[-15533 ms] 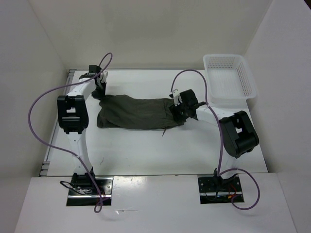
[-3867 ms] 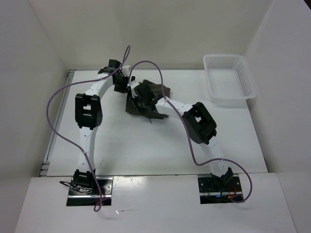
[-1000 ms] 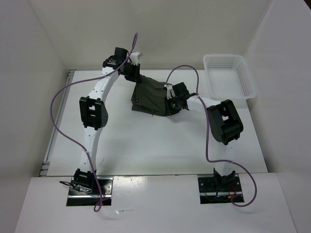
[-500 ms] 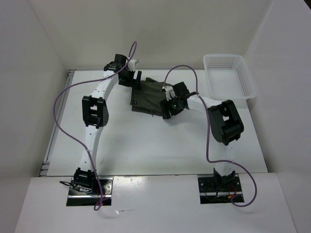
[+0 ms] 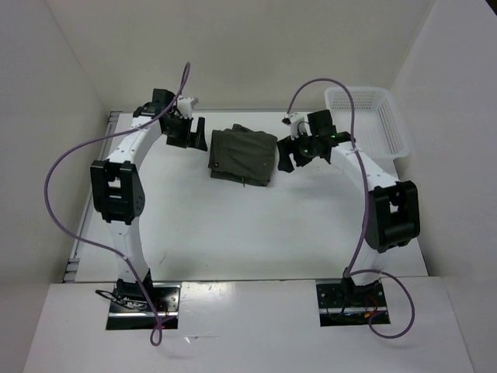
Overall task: Fold and stack the shorts
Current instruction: Fold the shorts
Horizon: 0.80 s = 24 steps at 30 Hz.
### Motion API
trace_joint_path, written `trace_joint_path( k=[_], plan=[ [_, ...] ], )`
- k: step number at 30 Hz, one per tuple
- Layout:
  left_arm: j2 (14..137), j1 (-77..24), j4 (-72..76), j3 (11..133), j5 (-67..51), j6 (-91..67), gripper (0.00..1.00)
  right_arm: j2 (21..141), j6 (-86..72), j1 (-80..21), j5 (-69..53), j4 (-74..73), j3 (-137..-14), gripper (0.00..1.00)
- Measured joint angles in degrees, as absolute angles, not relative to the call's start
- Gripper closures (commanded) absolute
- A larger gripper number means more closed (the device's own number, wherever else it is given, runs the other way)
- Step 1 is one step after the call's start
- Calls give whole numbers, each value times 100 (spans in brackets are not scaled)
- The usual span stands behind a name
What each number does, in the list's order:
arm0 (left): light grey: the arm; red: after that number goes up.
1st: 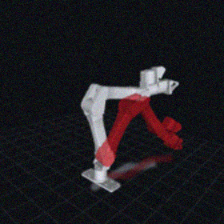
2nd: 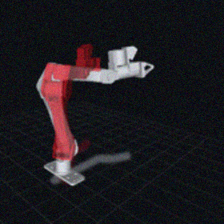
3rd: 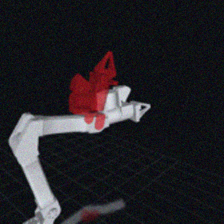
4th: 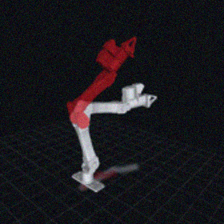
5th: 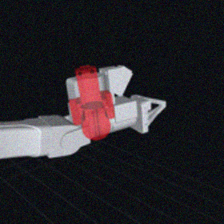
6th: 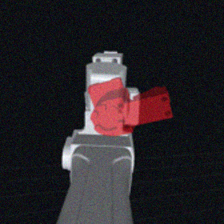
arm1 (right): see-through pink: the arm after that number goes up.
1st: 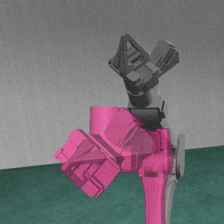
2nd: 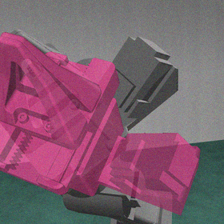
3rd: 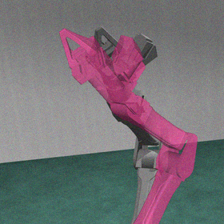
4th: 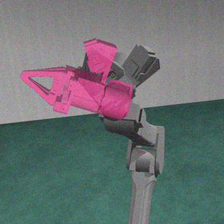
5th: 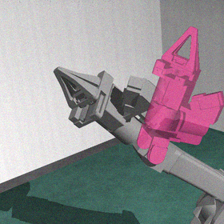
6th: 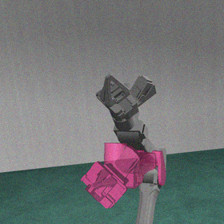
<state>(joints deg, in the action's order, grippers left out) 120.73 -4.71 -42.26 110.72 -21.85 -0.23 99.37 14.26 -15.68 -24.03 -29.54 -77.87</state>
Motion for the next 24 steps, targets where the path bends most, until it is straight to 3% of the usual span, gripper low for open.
trace_joint_path(
  k=[6, 13, 24],
  plan=[
    [11507, -768, -3977, 9695, -2425, -25, 4, 9382, 1461, -1127, -2263, -2910, -7760, 21],
    [11666, -1118, -3767, 9649, -2665, -27, 14, 9472, 1050, -1098, -2206, -2606, -7577, 32],
    [12114, -1114, -3481, 9717, -2646, -27, 13, 12003, -449, -1100, -2202, -1973, -9872, 29]
  ],
)
